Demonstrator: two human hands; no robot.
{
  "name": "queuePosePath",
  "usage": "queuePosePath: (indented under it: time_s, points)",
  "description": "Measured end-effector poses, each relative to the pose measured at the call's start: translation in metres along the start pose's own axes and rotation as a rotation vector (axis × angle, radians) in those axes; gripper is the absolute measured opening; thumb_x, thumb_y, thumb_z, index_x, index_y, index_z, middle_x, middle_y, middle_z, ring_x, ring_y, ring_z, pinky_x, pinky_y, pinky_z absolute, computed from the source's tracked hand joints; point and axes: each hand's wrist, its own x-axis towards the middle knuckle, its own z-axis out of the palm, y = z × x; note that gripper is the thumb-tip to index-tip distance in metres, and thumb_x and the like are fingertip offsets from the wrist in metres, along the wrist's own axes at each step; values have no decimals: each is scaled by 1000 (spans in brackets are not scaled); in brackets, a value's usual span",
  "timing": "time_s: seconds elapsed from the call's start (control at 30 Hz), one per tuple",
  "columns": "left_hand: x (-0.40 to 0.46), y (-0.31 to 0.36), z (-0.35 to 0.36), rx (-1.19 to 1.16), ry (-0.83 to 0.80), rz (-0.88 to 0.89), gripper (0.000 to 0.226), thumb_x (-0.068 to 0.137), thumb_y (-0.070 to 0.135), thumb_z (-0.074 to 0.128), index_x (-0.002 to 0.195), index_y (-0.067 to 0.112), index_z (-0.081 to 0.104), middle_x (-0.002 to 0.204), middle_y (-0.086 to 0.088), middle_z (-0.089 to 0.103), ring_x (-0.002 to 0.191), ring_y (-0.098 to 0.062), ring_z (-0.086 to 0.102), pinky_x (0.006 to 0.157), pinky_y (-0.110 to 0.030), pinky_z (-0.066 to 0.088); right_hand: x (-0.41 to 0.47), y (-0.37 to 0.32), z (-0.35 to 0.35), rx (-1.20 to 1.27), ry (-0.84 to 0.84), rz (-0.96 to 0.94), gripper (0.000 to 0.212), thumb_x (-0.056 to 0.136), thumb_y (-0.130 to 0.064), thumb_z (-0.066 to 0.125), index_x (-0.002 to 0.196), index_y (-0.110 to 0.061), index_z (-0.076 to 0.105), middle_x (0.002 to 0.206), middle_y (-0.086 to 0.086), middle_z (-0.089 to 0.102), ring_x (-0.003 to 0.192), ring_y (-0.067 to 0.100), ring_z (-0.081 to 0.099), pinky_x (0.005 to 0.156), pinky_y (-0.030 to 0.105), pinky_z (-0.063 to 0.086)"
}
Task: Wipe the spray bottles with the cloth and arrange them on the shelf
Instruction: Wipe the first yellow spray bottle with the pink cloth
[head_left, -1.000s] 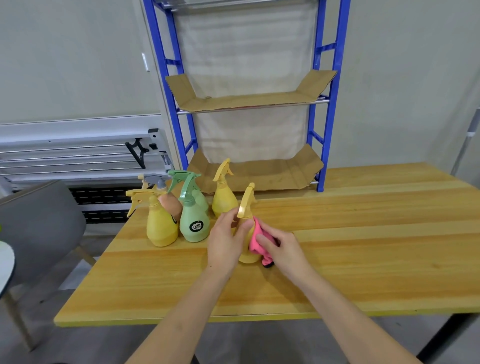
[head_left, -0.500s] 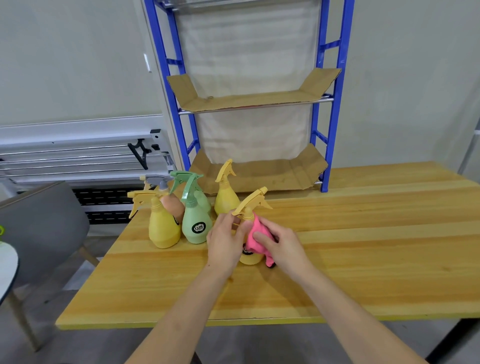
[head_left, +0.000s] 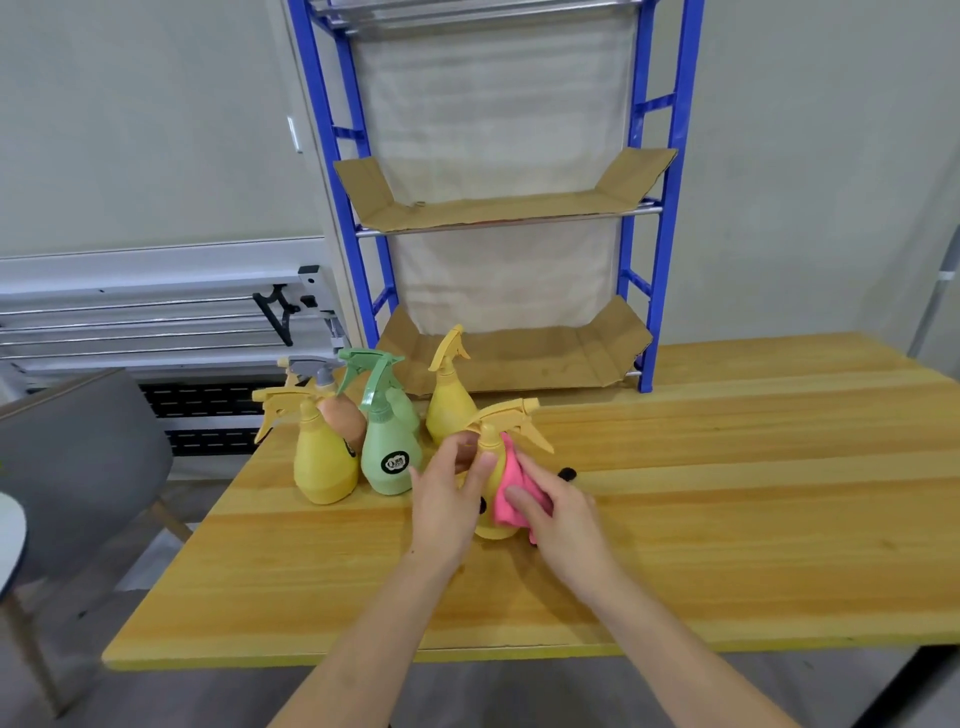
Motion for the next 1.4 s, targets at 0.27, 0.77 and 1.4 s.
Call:
queuePosePath:
  time_s: [0.27, 0.77, 1.4]
  points:
    - [-7, 1, 7, 61, 59, -8, 31, 93, 68, 39, 119, 54, 48, 112, 17, 56, 113, -12, 57, 110, -57, 39, 21, 8, -5, -94, -132, 20, 40, 110, -47, 40, 149, -57, 38, 79, -11, 68, 59, 6, 67, 61, 27, 56]
    - [-18, -1, -1, 18, -5, 23, 42, 86, 80, 46, 122, 59, 49, 122, 23, 58, 120, -5, 56, 110, -53, 41, -5, 13, -7, -31, -50, -46, 39, 102, -23, 66, 140, -30, 62, 85, -29, 64, 80, -3, 60, 68, 12, 41]
    - [-20, -5, -4, -30, -61, 5, 33, 97, 35, 66, 130, 33, 62, 121, 19, 63, 117, -2, 58, 107, -44, 47, -3, 22, -16, -102, -90, -25, 65, 100, -28, 68, 147, -63, 39, 110, -8, 75, 88, 11, 68, 74, 25, 57]
